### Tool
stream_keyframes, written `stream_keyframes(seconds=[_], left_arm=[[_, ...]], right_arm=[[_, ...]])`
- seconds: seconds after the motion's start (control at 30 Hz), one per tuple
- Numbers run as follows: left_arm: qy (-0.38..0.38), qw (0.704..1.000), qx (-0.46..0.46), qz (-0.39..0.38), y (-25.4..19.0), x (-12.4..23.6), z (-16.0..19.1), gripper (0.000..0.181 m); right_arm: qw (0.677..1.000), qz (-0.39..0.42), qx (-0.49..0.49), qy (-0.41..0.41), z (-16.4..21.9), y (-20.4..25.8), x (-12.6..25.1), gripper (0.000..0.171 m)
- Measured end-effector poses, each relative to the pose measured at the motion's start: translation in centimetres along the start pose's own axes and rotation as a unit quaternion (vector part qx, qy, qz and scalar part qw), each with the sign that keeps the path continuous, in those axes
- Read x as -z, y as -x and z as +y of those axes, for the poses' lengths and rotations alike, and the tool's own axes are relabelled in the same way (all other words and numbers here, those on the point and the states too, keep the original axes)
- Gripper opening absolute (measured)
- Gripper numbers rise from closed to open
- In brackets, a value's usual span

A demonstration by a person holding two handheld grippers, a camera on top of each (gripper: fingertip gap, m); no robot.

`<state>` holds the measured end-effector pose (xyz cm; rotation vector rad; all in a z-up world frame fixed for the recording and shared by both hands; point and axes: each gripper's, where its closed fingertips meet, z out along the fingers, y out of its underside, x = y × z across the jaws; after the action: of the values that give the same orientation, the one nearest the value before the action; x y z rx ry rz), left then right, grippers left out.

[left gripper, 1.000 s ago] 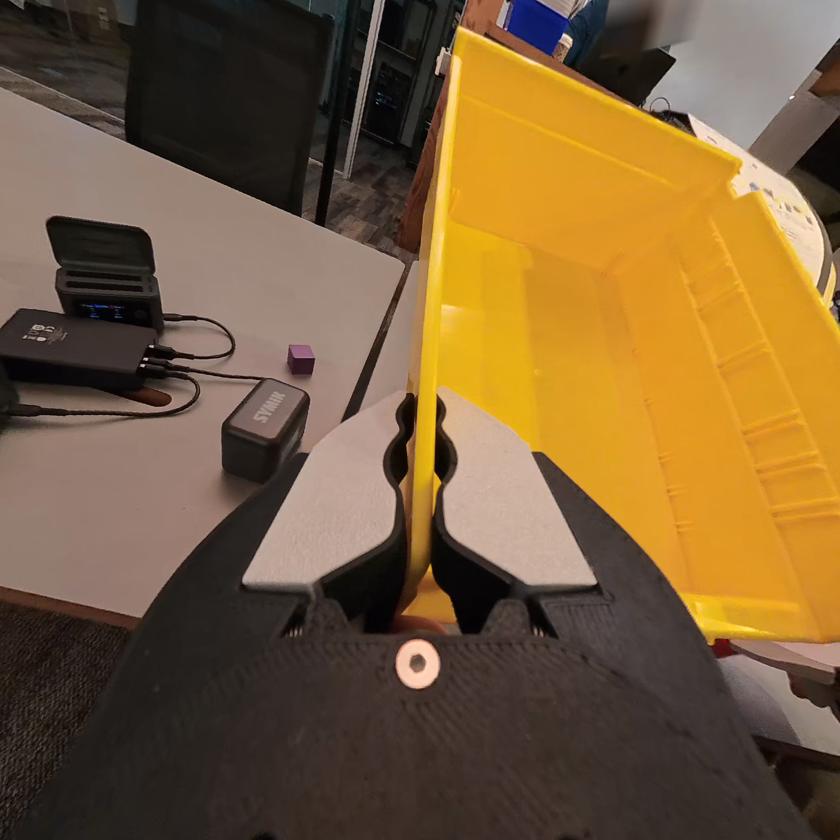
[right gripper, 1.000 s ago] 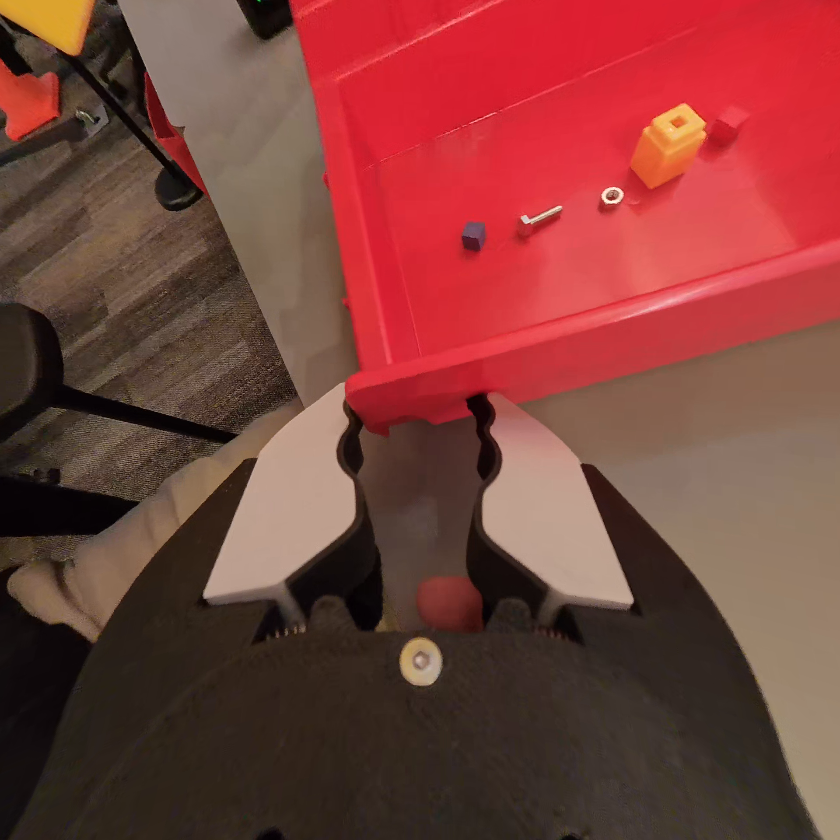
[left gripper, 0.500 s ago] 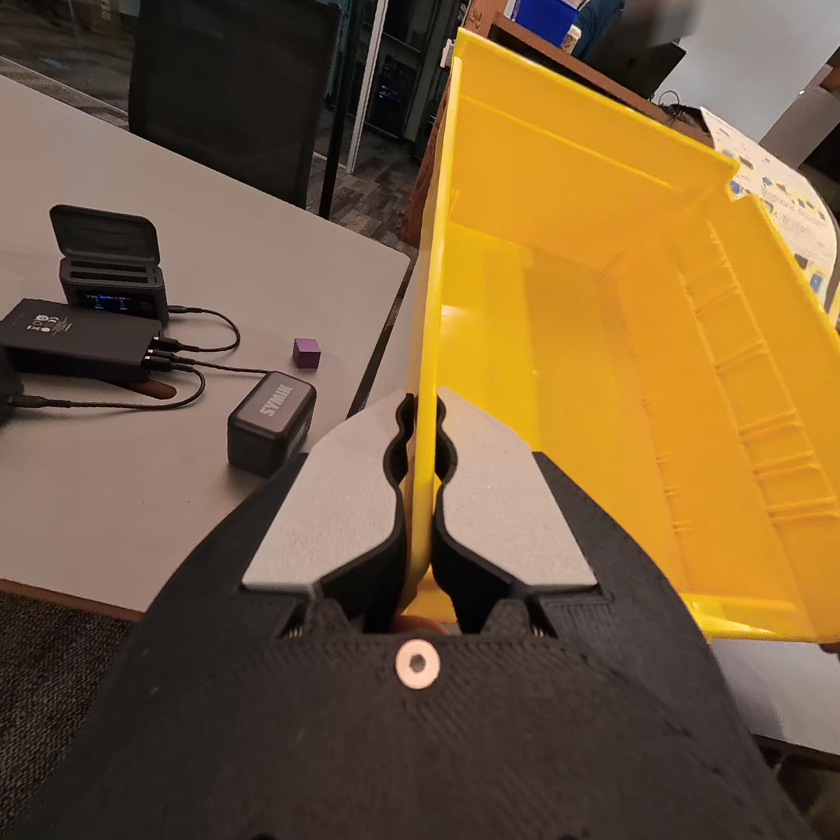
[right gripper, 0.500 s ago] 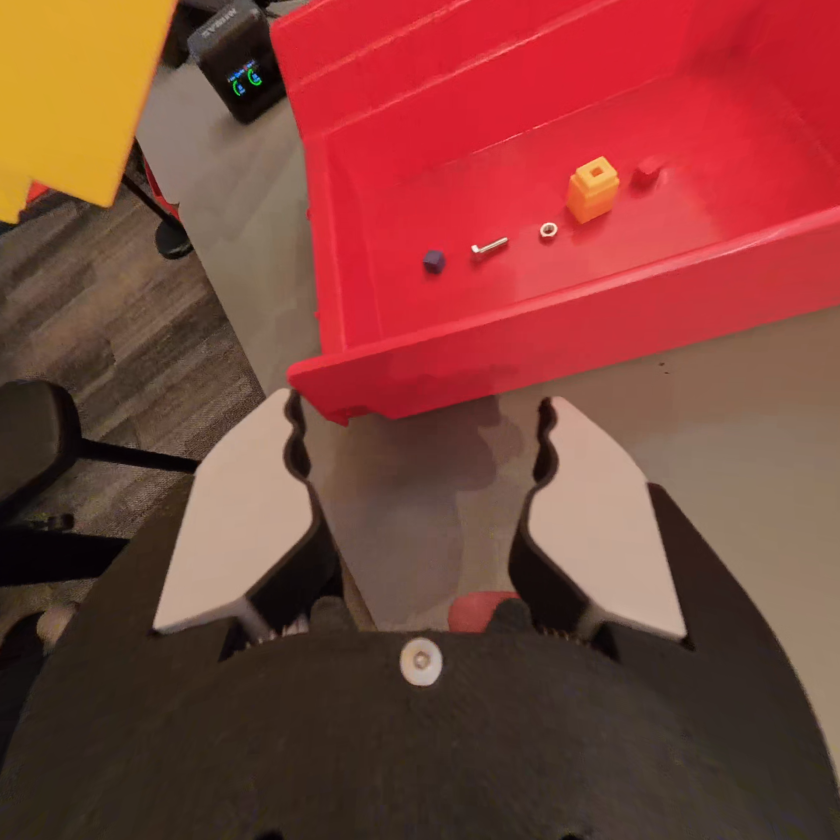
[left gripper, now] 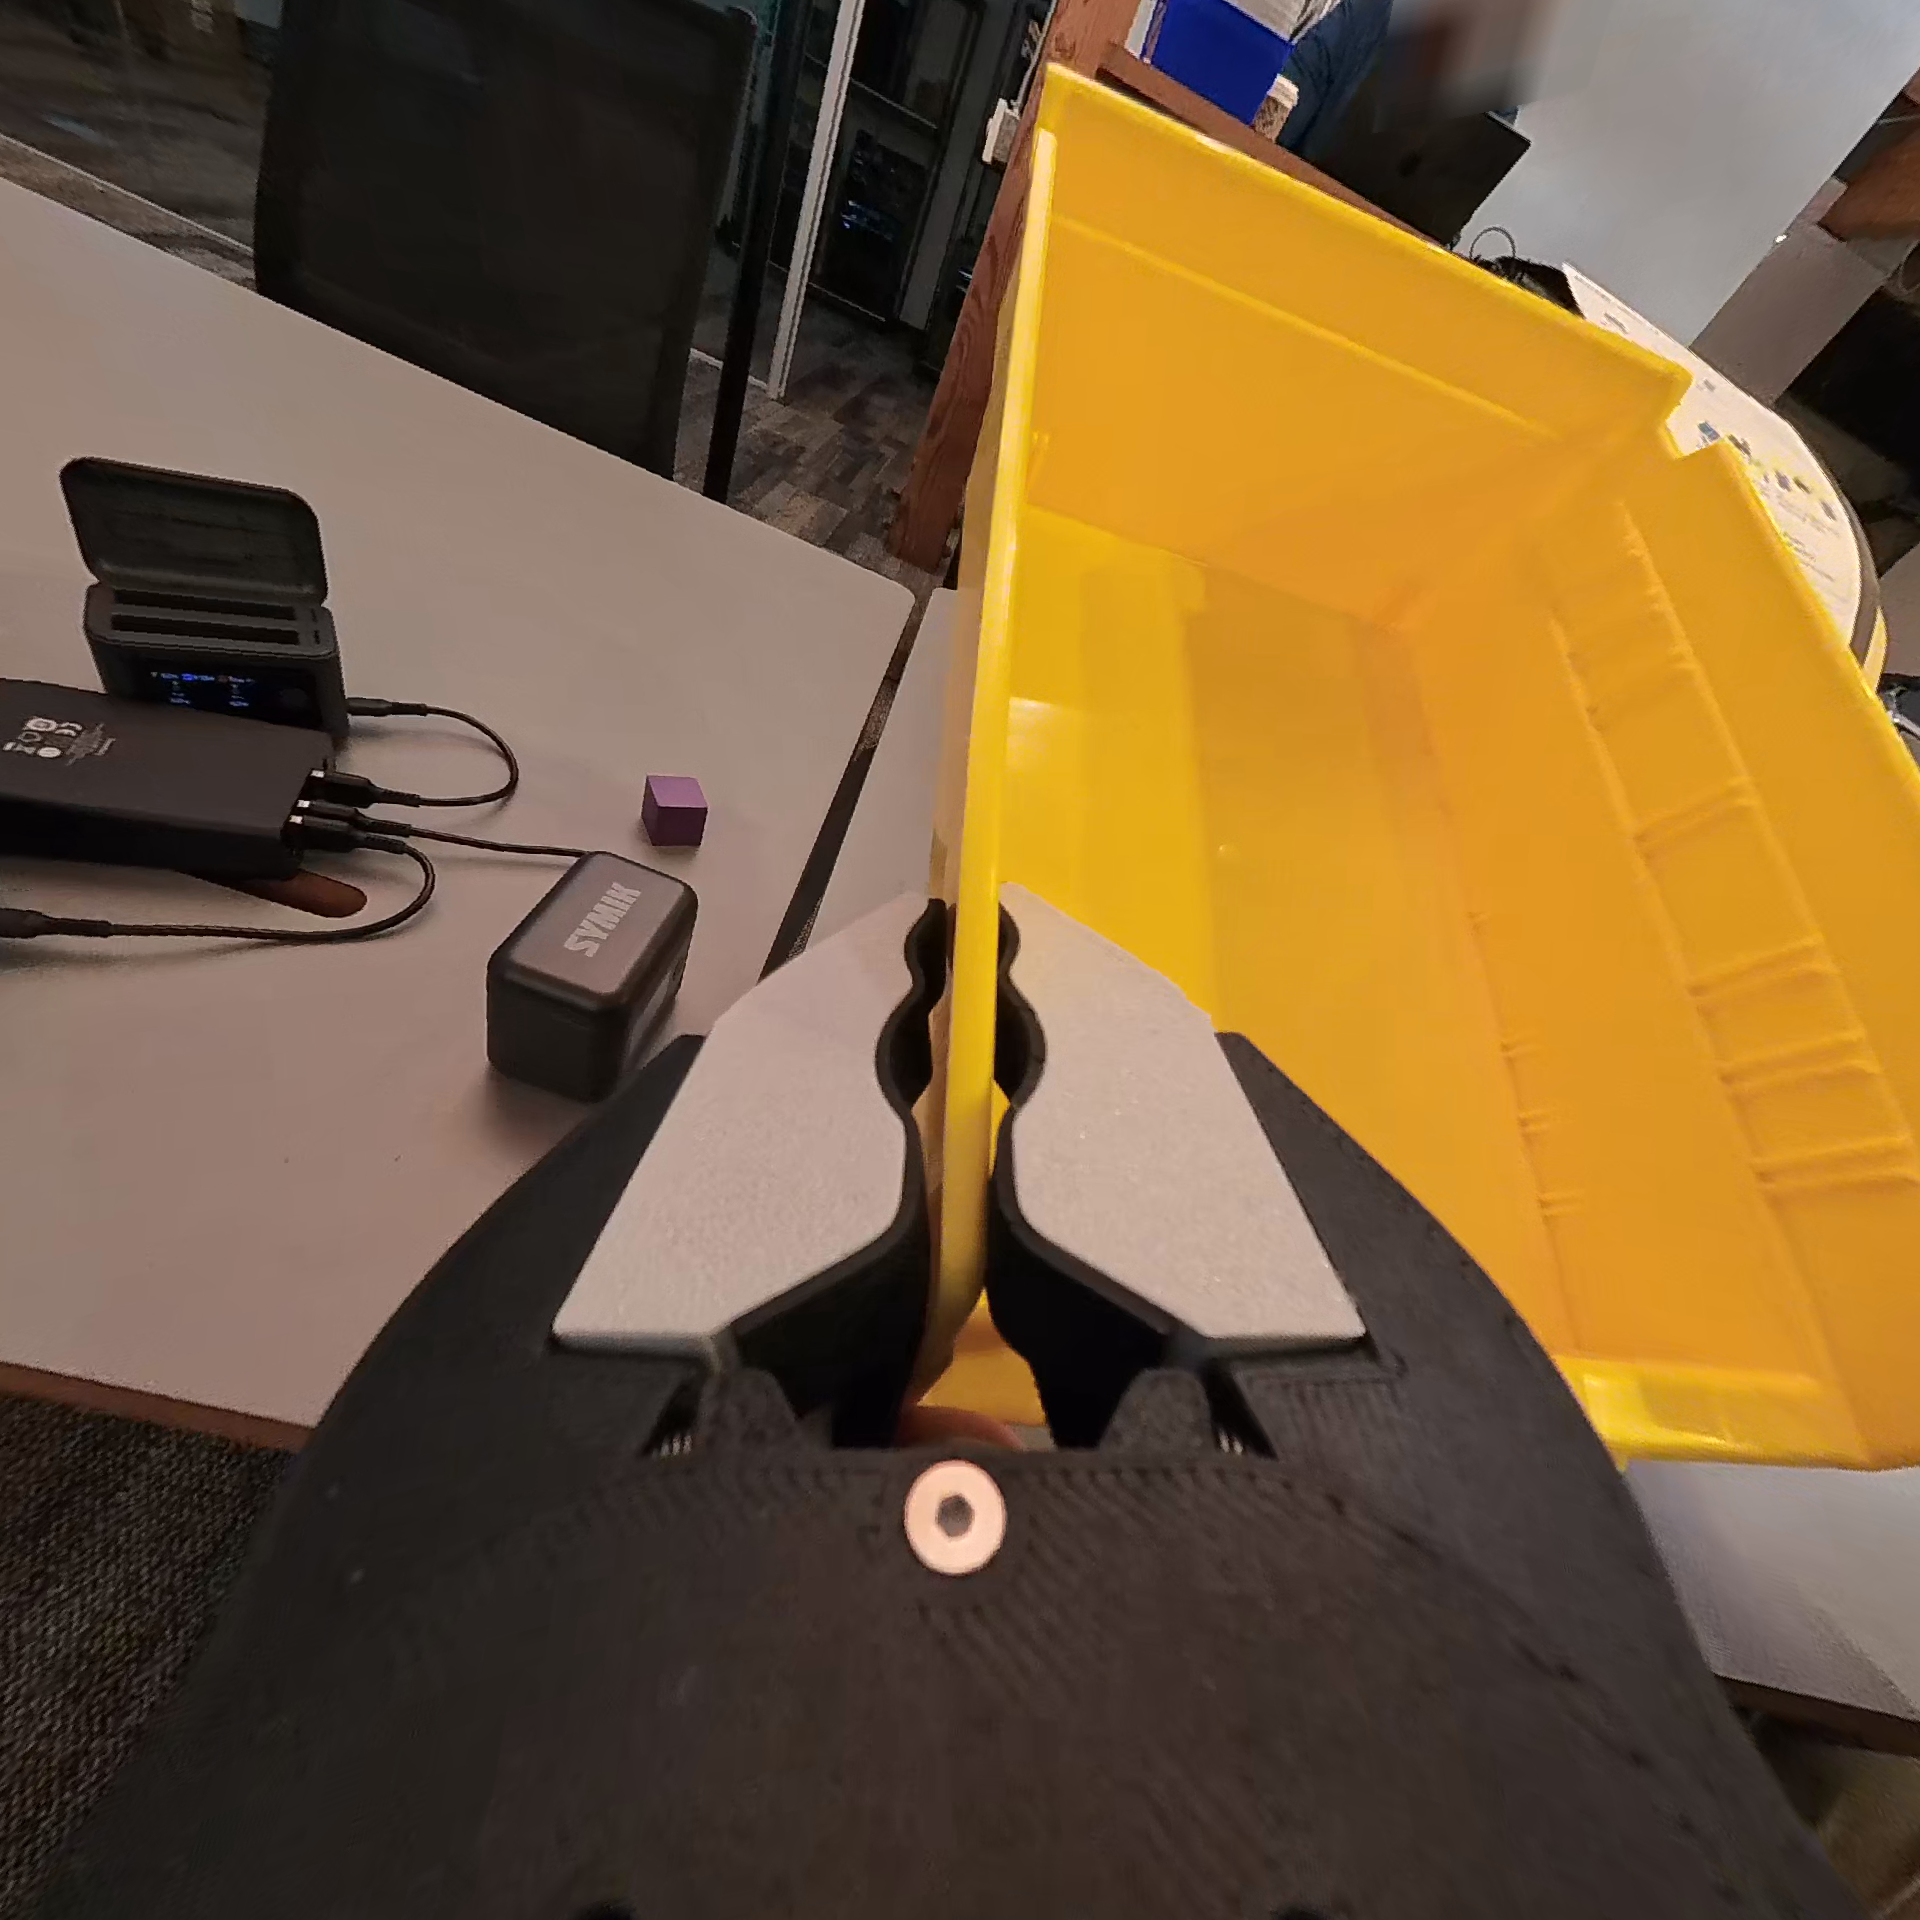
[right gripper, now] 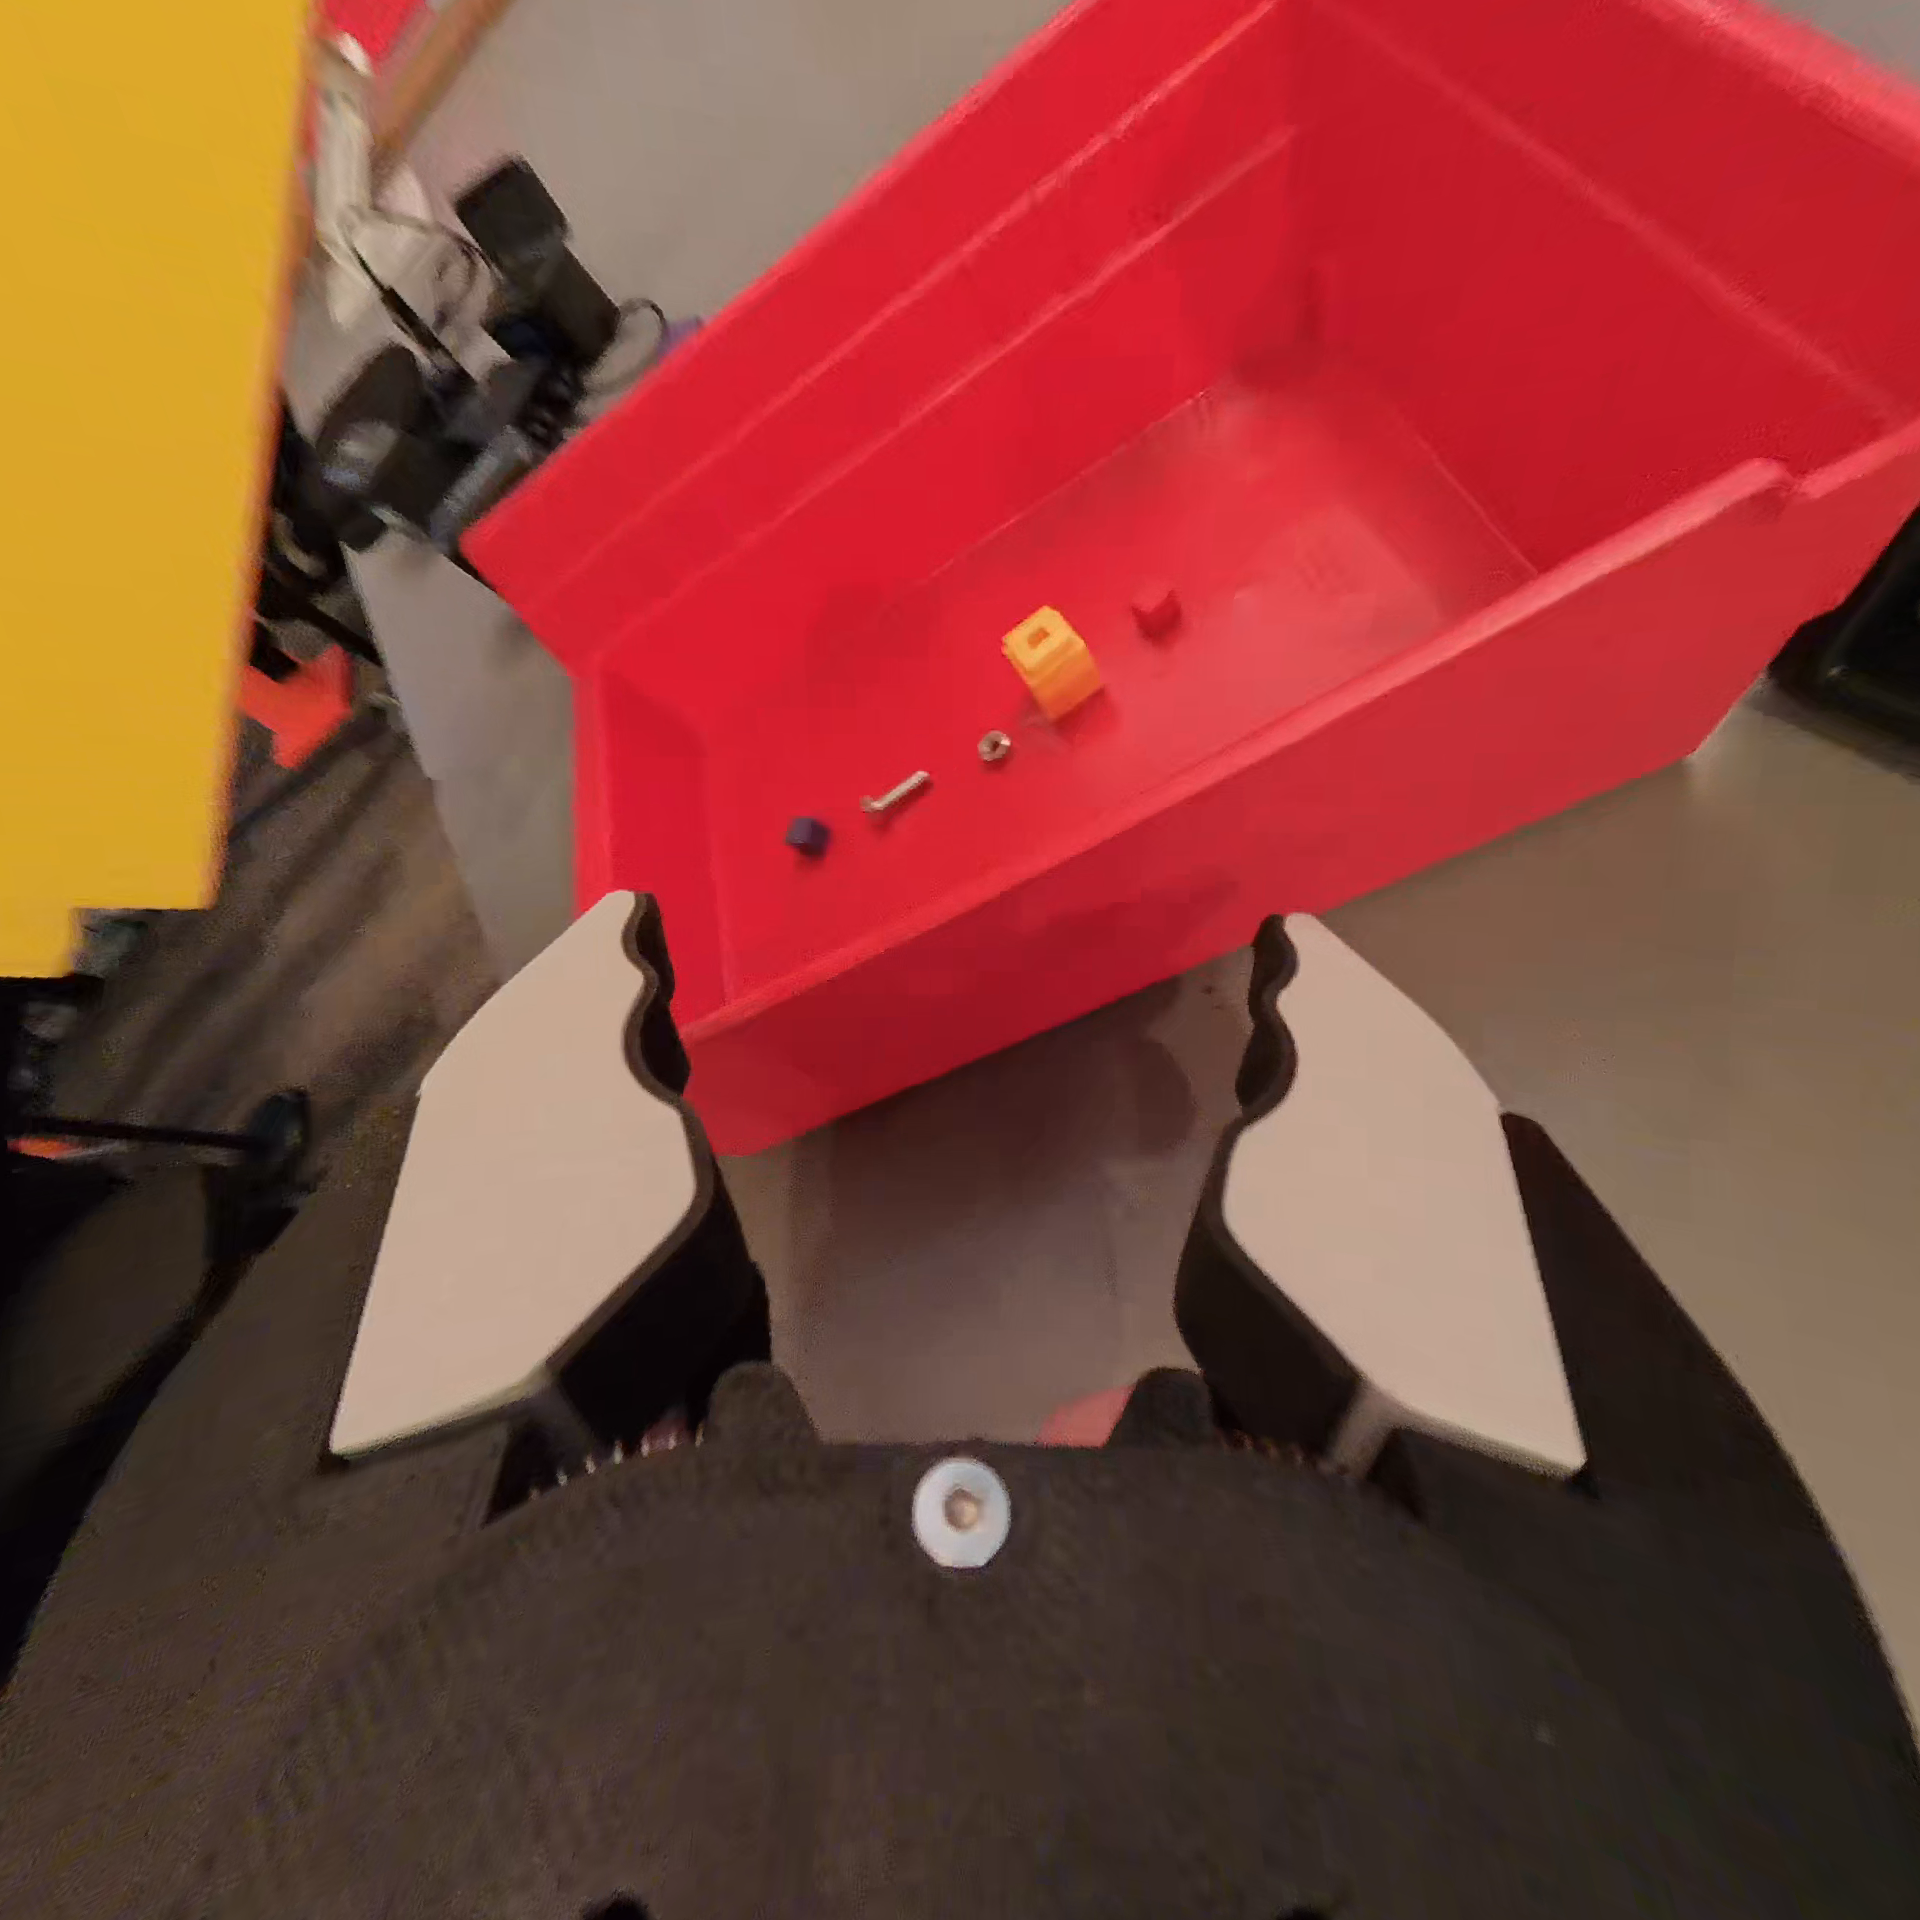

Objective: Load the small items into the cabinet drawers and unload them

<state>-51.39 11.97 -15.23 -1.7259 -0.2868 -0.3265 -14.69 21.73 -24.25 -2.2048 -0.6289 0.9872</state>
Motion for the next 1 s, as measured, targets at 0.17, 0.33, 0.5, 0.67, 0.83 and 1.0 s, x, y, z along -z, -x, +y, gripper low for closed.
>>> stream_keyframes(seconds=[0.17, 0.33, 0.5, 0.67, 0.83, 1.0], left_arm=[[0.003, 1.000, -0.006, -0.004, 0.0, 0.1, 0.1, 0.005], [-0.004, 1.000, 0.001, -0.011, 0.6, 0.4, -0.2, 0.004], [-0.010, 1.000, -0.011, -0.008, 0.0, 0.5, -0.9, 0.005], [-0.019, 0.999, -0.035, 0.013, -2.8, 1.1, -2.1, 0.005], [-0.016, 0.995, -0.057, 0.085, -9.3, 0.7, -2.7, 0.005], [0.038, 0.973, -0.107, 0.199, -20.8, -2.2, -0.1, 0.005]], right_arm=[[1.000, 0.006, 0.001, 0.020, 0.0, -0.2, -3.0, 0.099], [1.000, 0.018, 0.000, 0.008, -1.3, 0.2, -5.5, 0.088], [1.000, -0.010, -0.005, -0.008, -3.8, 0.3, -8.9, 0.089], [0.999, -0.046, 0.016, -0.008, -5.7, 1.4, -7.9, 0.096], [0.993, -0.059, 0.089, -0.048, -5.5, 2.7, 1.0, 0.086], [0.985, -0.014, 0.102, -0.139, -4.6, -0.5, 14.1, 0.080]])
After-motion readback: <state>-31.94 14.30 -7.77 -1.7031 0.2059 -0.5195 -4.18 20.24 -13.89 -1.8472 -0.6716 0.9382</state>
